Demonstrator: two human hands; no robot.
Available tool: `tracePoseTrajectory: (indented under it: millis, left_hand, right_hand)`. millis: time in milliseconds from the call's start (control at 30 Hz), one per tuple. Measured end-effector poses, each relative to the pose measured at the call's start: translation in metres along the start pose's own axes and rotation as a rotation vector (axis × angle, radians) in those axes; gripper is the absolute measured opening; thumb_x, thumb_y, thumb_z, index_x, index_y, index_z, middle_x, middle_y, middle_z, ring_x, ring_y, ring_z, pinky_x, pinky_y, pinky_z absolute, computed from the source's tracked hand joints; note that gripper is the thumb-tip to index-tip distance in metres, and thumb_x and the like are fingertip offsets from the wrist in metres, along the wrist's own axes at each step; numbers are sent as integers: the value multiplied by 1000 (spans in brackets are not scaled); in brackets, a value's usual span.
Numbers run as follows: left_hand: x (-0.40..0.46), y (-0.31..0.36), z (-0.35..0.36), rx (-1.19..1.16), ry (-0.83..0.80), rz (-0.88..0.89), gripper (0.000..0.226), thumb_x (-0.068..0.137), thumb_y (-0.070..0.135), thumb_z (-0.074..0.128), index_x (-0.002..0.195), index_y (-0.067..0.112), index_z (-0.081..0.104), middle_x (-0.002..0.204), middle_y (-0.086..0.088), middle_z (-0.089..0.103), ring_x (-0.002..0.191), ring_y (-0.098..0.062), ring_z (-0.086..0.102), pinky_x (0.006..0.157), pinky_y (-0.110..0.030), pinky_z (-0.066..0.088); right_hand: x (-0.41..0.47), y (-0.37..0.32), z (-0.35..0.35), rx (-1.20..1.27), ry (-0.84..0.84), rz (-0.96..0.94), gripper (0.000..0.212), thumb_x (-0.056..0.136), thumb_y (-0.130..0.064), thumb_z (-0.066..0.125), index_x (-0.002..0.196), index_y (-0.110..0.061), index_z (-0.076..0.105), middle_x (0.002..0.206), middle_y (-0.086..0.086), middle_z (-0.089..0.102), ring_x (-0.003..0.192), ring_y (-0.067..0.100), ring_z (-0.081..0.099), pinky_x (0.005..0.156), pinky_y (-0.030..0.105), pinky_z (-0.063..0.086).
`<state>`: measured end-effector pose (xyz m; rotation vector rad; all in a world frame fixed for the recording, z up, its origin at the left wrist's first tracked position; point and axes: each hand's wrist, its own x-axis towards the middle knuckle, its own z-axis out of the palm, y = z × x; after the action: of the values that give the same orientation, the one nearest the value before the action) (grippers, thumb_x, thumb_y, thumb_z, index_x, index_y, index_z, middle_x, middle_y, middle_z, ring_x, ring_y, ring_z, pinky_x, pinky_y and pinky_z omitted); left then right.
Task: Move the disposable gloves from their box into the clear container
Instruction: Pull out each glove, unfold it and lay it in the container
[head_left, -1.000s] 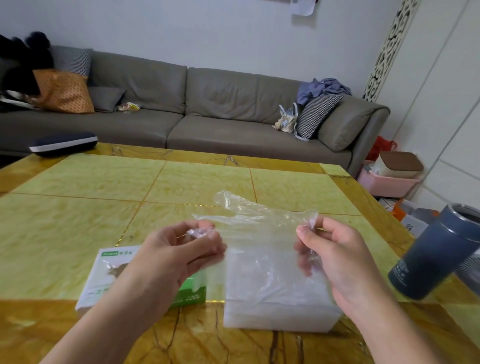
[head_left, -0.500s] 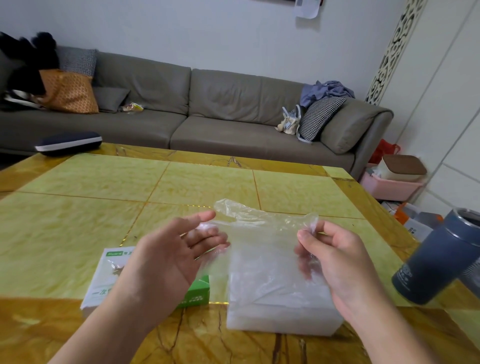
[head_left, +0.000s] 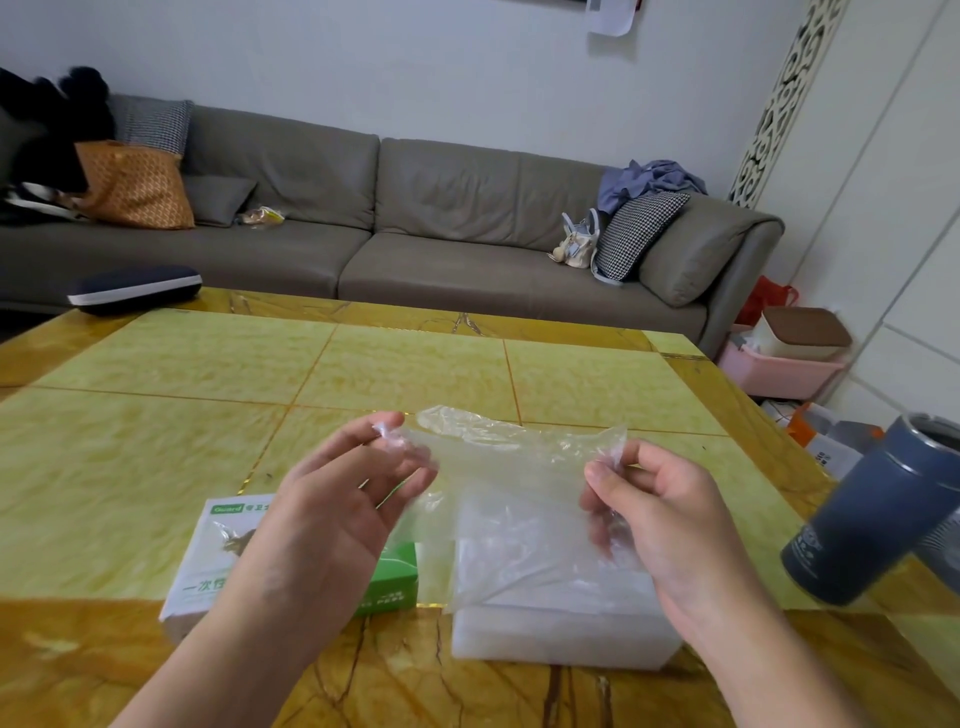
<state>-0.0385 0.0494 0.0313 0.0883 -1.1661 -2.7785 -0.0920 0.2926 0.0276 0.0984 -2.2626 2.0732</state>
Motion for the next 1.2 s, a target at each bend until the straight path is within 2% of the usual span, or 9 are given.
tracePoseTrajectory:
  millis: [67, 167, 367, 533, 667, 833, 933, 1067, 1200]
  left_hand:
    - [0, 0, 2, -19, 5, -14, 31, 78, 1, 61, 108, 7, 66, 85, -11, 63, 81, -26, 67, 78, -33, 63]
    - [-1, -3, 3, 30, 5, -5, 28, 83, 5, 64, 111, 4, 66, 82, -12, 61, 77, -25, 65, 80, -35, 63]
    - [-2, -1, 0, 43, 4, 17, 34, 84, 2, 68, 117, 3, 65, 86, -15, 64, 80, -26, 67, 80, -32, 62]
    - [0, 1, -1, -34, -36, 25, 27, 82, -1, 64, 107, 9, 67, 85, -6, 60, 81, -23, 64, 84, -33, 61]
    - [1, 2, 0, -120, 1, 0, 28, 86, 0, 56, 112, 9, 62, 82, -3, 57, 73, -16, 58, 70, -26, 58]
    - [2, 3, -1, -136, 81, 13, 36, 85, 8, 63, 121, 10, 64, 85, -2, 60, 78, -17, 57, 76, -28, 58]
    - [2, 3, -1, -159, 90, 27, 31, 86, 5, 62, 117, 9, 64, 85, -3, 60, 77, -18, 59, 72, -27, 59]
    - [2, 4, -4, -29, 82, 61, 24, 93, 4, 60, 115, 6, 70, 92, -8, 65, 78, -19, 64, 73, -28, 61]
    - [0, 2, 4, 149, 140, 81, 30, 90, 4, 64, 118, 4, 73, 93, -13, 72, 83, -22, 69, 78, -27, 62]
  right_hand:
    - [0, 0, 0, 2, 0, 2, 14, 99, -2, 66, 89, 7, 63, 68, 14, 68, 50, 28, 57, 46, 34, 43]
    - [0, 0, 0, 13, 7, 9, 13, 99, -1, 67, 91, 9, 63, 67, 13, 68, 51, 28, 57, 46, 36, 44]
    - [1, 2, 0, 5, 9, -10, 13, 99, 0, 65, 90, 9, 62, 67, 14, 67, 50, 29, 57, 47, 35, 43]
    - [1, 4, 1, 2, 4, -8, 14, 100, 0, 65, 90, 9, 61, 67, 13, 67, 49, 28, 57, 47, 35, 43]
    - [0, 4, 1, -10, 3, -2, 14, 100, -2, 65, 90, 7, 62, 67, 12, 68, 50, 28, 58, 49, 36, 43]
    - [1, 3, 1, -16, 10, 4, 14, 100, -1, 65, 90, 7, 63, 67, 11, 68, 50, 27, 58, 49, 36, 43]
    - [-1, -1, 0, -5, 15, 18, 15, 100, -1, 65, 89, 8, 62, 68, 11, 68, 50, 28, 57, 45, 34, 44]
    - [-2, -13, -11, 61, 28, 63, 15, 99, -3, 65, 90, 8, 64, 72, 13, 68, 55, 28, 59, 46, 35, 45]
    - [1, -18, -27, 38, 13, 113, 19, 99, -10, 66, 91, 8, 66, 79, 16, 73, 60, 29, 63, 60, 44, 48]
